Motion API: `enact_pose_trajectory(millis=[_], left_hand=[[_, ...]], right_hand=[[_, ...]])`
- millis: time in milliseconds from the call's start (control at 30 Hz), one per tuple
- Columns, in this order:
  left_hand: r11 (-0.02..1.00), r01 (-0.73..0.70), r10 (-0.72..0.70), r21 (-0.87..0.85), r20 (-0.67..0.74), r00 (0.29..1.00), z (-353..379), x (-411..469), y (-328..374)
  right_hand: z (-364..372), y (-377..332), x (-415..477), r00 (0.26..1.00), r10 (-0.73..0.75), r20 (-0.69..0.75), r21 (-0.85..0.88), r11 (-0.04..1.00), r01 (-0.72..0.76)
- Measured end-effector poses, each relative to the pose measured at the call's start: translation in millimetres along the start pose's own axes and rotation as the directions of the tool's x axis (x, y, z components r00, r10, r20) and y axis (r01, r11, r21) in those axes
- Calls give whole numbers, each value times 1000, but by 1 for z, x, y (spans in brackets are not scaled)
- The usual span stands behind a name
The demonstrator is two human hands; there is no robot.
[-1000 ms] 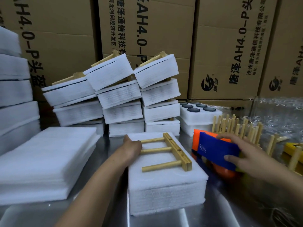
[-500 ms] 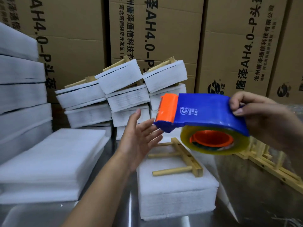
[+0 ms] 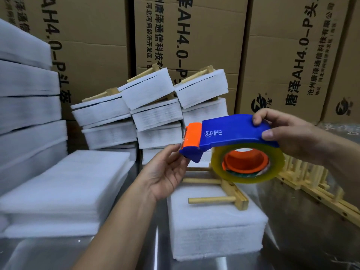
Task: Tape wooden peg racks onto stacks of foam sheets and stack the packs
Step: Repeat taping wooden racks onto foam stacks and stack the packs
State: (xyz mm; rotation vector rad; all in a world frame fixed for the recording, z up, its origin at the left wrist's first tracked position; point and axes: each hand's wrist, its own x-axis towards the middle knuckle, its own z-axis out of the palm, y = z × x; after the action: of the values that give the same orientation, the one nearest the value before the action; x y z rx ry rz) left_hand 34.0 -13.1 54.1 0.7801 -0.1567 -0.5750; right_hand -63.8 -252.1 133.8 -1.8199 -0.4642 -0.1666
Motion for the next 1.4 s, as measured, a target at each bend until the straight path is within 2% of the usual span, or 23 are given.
enact_pose_trajectory(millis=[133,233,367,533,600,700,867,1033,1100,1167,1267,1300,1333,1400], left_hand=[[996,84,-84,-3,-13,996,1,-1,0],[997,63,-61,39,-48,997,3,1,0],[998,35,-30,54,-93,995,3,1,-1],[997,8,3,71,-146,989,6,2,-4],[993,-33,53,115,-178,982,8,2,-5],[943,-153,227,296,-234,945,9,5,-9],[728,-308,518,612,-197,833,12,6,-15],[352,-317,718,881,-36,695,19,-4,2],[282,-313,756,907,-9,655,21,-8,15],[194,-219,800,956,-25,600,14,-17,34],[14,12,882,1000,-18,472,-17,-39,74],[-24,88,887,996,-19,461,-27,-47,84],[-69,165,878,984,-18,478,-34,-51,89],[-230,319,839,920,22,543,-41,-50,86]], right_hand=[[-3,1,1,999,-8,53,-110,994,14],[-5,1,-1,997,21,69,-200,980,-6],[-3,3,2,995,31,92,-228,974,-10],[8,9,0,999,-20,30,-324,946,29],[12,14,-1,995,-94,-31,-349,934,77],[17,19,-3,971,-210,-115,-388,909,150],[19,23,-3,949,-269,-162,-397,899,187],[15,22,-2,945,-287,-155,-404,892,204],[9,21,-1,950,-280,-137,-409,889,203],[-5,20,-4,964,-236,-122,-419,893,165],[-47,18,-23,963,-173,-206,-358,929,90],[-63,20,-31,956,-159,-245,-349,935,66],[-78,23,-39,950,-145,-277,-357,933,38],[-98,33,-50,942,-98,-321,-370,929,-29]])
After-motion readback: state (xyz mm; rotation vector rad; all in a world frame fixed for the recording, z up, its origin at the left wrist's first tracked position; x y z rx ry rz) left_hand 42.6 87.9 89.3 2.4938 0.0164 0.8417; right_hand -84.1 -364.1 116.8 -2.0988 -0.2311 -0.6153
